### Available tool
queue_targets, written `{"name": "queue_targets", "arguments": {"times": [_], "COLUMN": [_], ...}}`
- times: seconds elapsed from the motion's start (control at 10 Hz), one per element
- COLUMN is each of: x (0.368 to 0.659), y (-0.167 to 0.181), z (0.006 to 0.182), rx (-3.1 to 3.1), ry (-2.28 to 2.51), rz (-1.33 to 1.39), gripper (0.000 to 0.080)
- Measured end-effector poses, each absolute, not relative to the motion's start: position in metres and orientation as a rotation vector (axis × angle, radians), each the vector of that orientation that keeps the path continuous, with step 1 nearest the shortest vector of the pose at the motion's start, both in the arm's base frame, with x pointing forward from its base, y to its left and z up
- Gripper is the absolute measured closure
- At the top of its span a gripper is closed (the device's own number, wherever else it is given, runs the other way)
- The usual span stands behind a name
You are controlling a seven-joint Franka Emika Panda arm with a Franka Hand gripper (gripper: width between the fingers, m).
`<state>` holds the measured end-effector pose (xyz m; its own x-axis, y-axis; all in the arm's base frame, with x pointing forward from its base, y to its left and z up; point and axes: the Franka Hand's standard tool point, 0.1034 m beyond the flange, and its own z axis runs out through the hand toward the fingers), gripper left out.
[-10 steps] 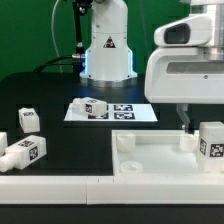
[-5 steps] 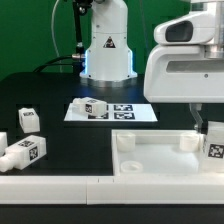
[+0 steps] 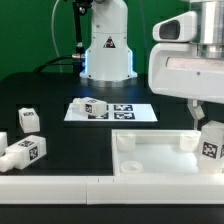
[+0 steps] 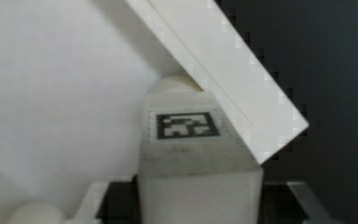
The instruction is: Assemble square table
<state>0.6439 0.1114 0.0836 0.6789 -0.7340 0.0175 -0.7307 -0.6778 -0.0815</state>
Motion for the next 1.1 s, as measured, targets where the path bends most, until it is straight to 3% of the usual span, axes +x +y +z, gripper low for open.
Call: {"name": "queue_targets", "arguments": {"times": [1.1], "x": [0.6432], "y": [0.1125], "z": [0.0837], "rx": [-1.72], "ry": [2.492], "rz": [0.062], "gripper": [0.0515]}}
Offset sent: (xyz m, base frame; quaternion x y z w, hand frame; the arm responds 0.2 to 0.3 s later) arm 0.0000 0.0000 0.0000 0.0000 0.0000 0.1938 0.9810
